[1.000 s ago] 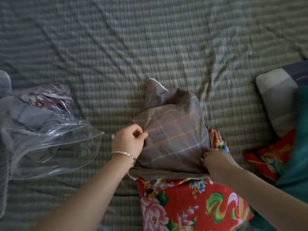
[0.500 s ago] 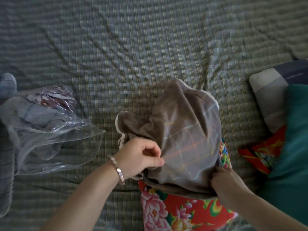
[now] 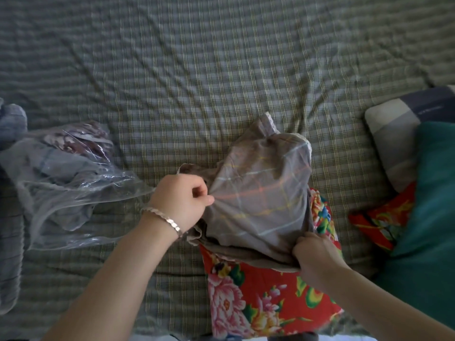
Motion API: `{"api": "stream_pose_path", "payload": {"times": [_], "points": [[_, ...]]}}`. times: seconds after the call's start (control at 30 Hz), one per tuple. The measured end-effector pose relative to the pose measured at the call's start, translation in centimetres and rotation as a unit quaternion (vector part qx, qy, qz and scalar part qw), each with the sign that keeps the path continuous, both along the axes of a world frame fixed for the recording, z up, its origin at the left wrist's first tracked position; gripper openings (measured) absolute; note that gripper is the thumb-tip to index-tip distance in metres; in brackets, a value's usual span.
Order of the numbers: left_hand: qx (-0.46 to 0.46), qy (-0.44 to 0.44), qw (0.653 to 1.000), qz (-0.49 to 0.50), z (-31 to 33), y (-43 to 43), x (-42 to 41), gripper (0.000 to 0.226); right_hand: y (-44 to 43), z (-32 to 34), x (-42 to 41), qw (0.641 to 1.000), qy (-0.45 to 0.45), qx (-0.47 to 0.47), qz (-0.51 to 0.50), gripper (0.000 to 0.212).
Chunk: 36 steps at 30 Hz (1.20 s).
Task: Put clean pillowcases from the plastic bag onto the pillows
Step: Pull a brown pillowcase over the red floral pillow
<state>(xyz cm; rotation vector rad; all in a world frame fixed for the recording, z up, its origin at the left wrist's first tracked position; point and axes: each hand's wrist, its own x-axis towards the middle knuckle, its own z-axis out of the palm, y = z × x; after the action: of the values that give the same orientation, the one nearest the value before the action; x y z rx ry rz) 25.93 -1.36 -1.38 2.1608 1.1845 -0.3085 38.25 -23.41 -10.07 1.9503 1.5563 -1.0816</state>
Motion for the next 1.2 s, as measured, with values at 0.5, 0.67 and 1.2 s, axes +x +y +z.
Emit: {"api": "stream_pose_path", "payload": {"times": [0.5, 0.67, 1.2], "points": [[-0.045, -0.129, 0.987, -0.083, -5.3, -4.9, -0.8, 0.015, 6.5, -3.8, 7.0, 0.887, 0.027, 0.455, -0.076, 0.021], [0.11, 0.022, 0.966, -0.234, -9.4, -0.2, -4.2, 0.021, 5.5, -3.5, 9.5, 0.875, 0.083, 0.476, -0.006, 0.05], [0.048, 0.065, 0.995, 0.056, -9.2, 1.8, 2.7, 0.048, 2.2, -6.6, 3.0, 0.872, 0.075, 0.483, 0.004, 0.027]]}}
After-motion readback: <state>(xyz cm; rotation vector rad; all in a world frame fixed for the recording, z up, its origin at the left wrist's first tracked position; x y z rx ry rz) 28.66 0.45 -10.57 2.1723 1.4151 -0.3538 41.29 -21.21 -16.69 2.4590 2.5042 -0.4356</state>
